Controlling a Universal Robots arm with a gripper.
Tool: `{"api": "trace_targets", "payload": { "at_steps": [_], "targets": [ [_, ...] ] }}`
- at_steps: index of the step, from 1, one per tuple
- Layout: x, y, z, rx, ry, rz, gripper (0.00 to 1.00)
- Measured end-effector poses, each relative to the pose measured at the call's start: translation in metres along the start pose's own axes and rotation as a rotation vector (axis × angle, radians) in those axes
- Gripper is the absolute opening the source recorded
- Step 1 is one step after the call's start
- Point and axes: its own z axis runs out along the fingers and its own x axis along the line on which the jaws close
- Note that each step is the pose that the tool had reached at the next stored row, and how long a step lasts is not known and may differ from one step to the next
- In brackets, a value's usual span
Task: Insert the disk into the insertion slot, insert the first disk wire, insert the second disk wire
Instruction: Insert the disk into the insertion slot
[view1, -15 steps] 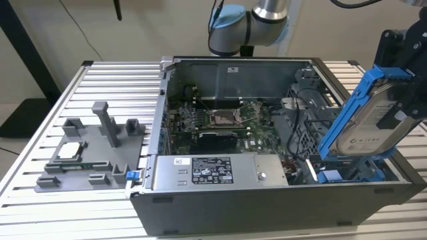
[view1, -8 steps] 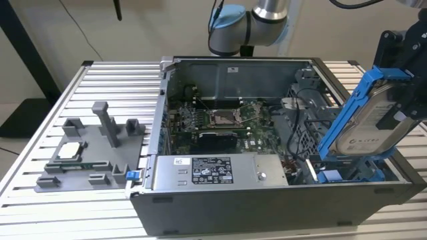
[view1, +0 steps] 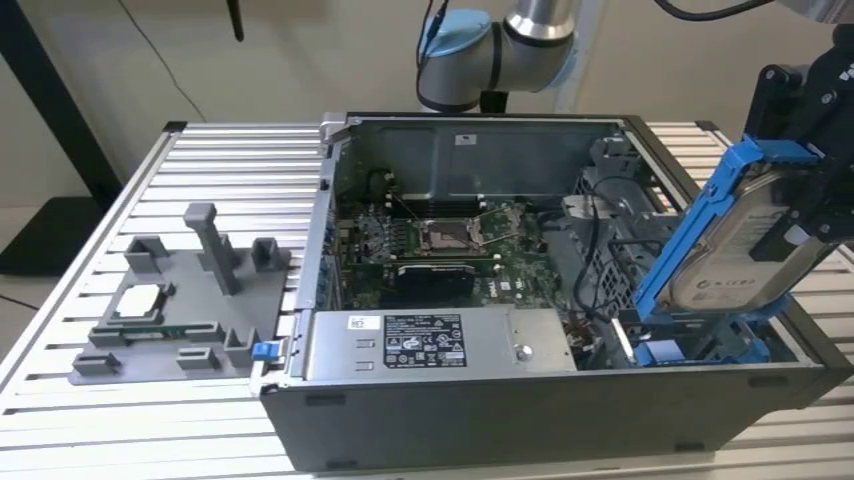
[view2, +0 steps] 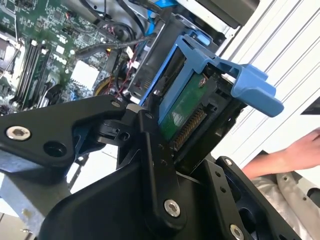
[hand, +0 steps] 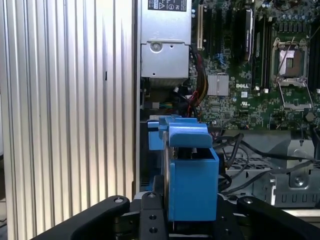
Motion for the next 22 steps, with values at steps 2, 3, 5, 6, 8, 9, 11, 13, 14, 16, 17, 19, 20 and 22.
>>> {"api": "trace_targets", "payload": {
  "at_steps": [2,3,5,6,8,9,11,13,14,16,17,19,20,22],
  "targets": [
    [0.0001,0.0000,0.0017,-0.0001,-0.0030,0.000,0.00],
    [0.0002,0.0000,0.0027,-0.0001,-0.0049,0.000,0.00],
    [0.0003,-0.0001,0.0050,-0.0001,-0.0096,0.000,0.00],
    [0.0003,-0.0002,0.0063,-0.0002,-0.0120,0.000,0.00],
    [0.0005,-0.0008,0.0089,-0.0003,-0.0168,0.000,0.00],
    [0.0006,-0.0013,0.0101,-0.0003,-0.0193,0.000,0.00],
    [0.0007,-0.0026,0.0124,-0.0004,-0.0237,0.000,0.00],
    [0.0008,-0.0043,0.0147,-0.0005,-0.0272,0.000,0.00],
    [0.0008,-0.0051,0.0159,-0.0005,-0.0289,0.000,0.00],
    [0.0009,-0.0065,0.0182,-0.0005,-0.0321,0.000,0.00],
    [0.0010,-0.0073,0.0193,-0.0006,-0.0336,0.000,0.00],
    [0.0011,-0.0086,0.0217,-0.0006,-0.0370,0.000,0.00],
    [0.0011,-0.0092,0.0227,-0.0007,-0.0387,0.000,0.00],
    [0.0013,-0.0097,0.0250,-0.0007,-0.0424,0.000,0.00]
  ]
}}
